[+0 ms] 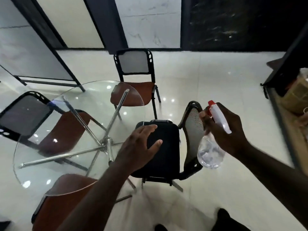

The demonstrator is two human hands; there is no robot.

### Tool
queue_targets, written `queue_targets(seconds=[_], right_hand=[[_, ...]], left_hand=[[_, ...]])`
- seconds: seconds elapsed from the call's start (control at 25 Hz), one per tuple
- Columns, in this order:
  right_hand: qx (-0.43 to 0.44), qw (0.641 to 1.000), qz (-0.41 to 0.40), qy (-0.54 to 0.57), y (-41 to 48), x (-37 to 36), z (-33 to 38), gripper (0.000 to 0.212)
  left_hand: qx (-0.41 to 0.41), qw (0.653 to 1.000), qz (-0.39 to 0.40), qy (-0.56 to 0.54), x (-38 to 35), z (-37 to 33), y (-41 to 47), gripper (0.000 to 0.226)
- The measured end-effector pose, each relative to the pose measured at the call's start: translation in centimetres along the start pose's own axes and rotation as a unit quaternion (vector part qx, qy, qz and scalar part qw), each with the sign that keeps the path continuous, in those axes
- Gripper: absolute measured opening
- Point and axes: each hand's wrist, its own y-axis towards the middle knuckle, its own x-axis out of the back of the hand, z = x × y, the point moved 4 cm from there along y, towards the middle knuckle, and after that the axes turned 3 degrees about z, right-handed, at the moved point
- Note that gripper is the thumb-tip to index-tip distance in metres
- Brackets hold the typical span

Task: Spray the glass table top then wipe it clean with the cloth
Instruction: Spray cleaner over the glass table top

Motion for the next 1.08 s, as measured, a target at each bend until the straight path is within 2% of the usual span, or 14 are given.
queue_targets(seconds=[0.12,0.24,0.4,0.52,0.64,0.76,0.84,0.96,1.08], right_hand=[[0.005,0.997,-0.072,0.004,1.5,9.0,-3.0,0.028],[0.013,0.992,-0.123,-0.004,2.4,20.0,-5.8,0.031],[0.034,0.986,-0.138,-0.087,4.0,32.1,-8.4,0.031],[0.02,0.986,-0.13,-0.099,6.9,37.7,-10.7,0.032],[0.013,0.99,-0.1,-0.094,11.0,38.7,-13.7,0.03],[-0.108,0.992,-0.046,0.04,17.3,36.8,-19.7,0.039],[-0.155,0.984,-0.02,0.088,21.7,35.1,-23.2,0.031],[-0.167,0.982,0.071,0.049,27.9,33.2,-25.5,0.032],[-0.099,0.982,0.156,-0.029,34.9,32.8,-26.0,0.045]], left_hand=[[-0.026,0.999,0.037,0.016,-3.1,-6.4,5.8,0.058],[-0.048,0.998,0.031,0.013,-7.0,-14.9,12.9,0.056],[-0.091,0.995,0.033,-0.003,-13.2,-24.8,19.9,0.053],[-0.098,0.994,0.045,-0.016,-16.3,-29.4,23.6,0.053],[-0.083,0.995,0.042,-0.022,-17.5,-29.3,27.5,0.05],[-0.042,0.998,0.017,-0.043,-19.3,-26.2,33.3,0.049],[-0.028,0.997,0.011,-0.067,-21.1,-23.9,37.9,0.049],[0.003,0.993,-0.01,-0.114,-22.2,-21.2,44.0,0.048],[0.017,0.993,-0.009,-0.114,-21.7,-19.2,49.7,0.05]])
